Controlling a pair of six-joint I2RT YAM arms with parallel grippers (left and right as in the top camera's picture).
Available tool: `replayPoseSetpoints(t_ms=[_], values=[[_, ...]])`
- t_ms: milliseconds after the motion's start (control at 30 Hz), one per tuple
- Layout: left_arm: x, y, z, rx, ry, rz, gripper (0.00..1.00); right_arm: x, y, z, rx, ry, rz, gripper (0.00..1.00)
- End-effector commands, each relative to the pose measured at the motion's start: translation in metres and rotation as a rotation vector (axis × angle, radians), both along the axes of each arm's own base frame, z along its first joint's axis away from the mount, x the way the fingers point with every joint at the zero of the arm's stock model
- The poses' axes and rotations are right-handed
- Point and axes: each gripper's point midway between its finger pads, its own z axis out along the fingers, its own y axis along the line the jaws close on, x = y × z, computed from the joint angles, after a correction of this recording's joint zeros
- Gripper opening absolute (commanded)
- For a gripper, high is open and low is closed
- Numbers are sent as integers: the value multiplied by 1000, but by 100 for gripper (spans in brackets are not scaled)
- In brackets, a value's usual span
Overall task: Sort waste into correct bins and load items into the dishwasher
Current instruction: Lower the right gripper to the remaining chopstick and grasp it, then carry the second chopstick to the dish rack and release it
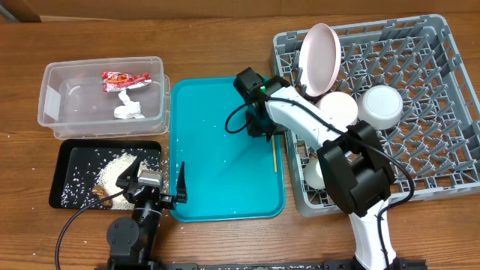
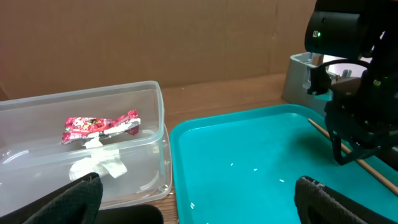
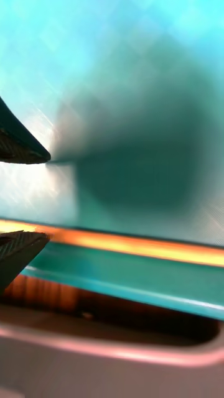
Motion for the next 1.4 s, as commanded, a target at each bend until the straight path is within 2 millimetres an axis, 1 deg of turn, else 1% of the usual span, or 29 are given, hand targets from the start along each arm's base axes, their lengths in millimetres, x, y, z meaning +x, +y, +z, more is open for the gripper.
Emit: replayPoseSetpoints(t_ms=[0, 100, 200, 267, 367, 433, 467, 533, 567, 667, 733, 767, 800, 833, 867, 900, 933, 967, 1000, 1033, 1100, 1167, 1267, 1367], values=[[0, 1, 0, 8, -8, 2, 100, 3, -15, -10, -77, -5, 17, 38], [0, 1, 0, 8, -8, 2, 100, -1, -18, -20, -99, 28, 57, 37], [0, 1, 0, 8, -8, 2, 100, -8, -17, -25, -98, 60, 63, 37], [0, 1, 0, 8, -8, 2, 100, -15, -7, -26, -57, 89, 91, 37], [0, 1, 0, 8, -8, 2, 100, -31, 18, -22, 43, 153, 155, 32], [0, 1, 0, 8, -8, 2, 100, -36, 33, -16, 108, 174, 166, 28], [0, 1, 0, 8, -8, 2, 100, -37, 41, -11, 145, 180, 172, 20], [0, 1, 0, 8, -8, 2, 100, -40, 55, -3, 213, 189, 181, 8], [0, 1, 0, 8, -8, 2, 100, -40, 59, 0, 231, 191, 180, 4], [0, 1, 0, 8, -8, 2, 100, -33, 67, 14, 270, 164, 182, 4], [0, 1, 0, 8, -8, 2, 100, -23, 71, 36, 298, 117, 179, 4], [0, 1, 0, 8, -8, 2, 100, -18, 71, 52, 315, 86, 177, 4], [0, 1, 0, 8, -8, 2, 100, -9, 69, 74, 333, 39, 175, 4], [0, 1, 0, 8, -8, 2, 100, -4, 68, 87, 344, 11, 178, 4], [0, 1, 0, 8, -8, 2, 100, 11, 57, 127, 360, -82, 166, 4], [0, 1, 0, 8, -8, 2, 100, 21, 46, 147, 355, -138, 147, 4], [0, 1, 0, 8, -8, 2, 100, 30, 32, 167, 341, -198, 125, 4], [0, 1, 0, 8, -8, 2, 100, 37, 21, 181, 325, -246, 121, 4], [0, 1, 0, 8, -8, 2, 100, 50, -5, 202, 291, -329, 133, 4], [0, 1, 0, 8, -8, 2, 100, 55, -16, 208, 280, -348, 149, 4], [0, 1, 0, 8, -8, 2, 100, 62, -36, 208, 256, -351, 147, 4], [0, 1, 0, 8, -8, 2, 100, 66, -52, 196, 234, -325, 134, 4], [0, 1, 0, 8, -8, 2, 100, 66, -68, 166, 201, -259, 124, 4], [0, 1, 0, 8, -8, 2, 100, 61, -73, 142, 177, -200, 139, 4]])
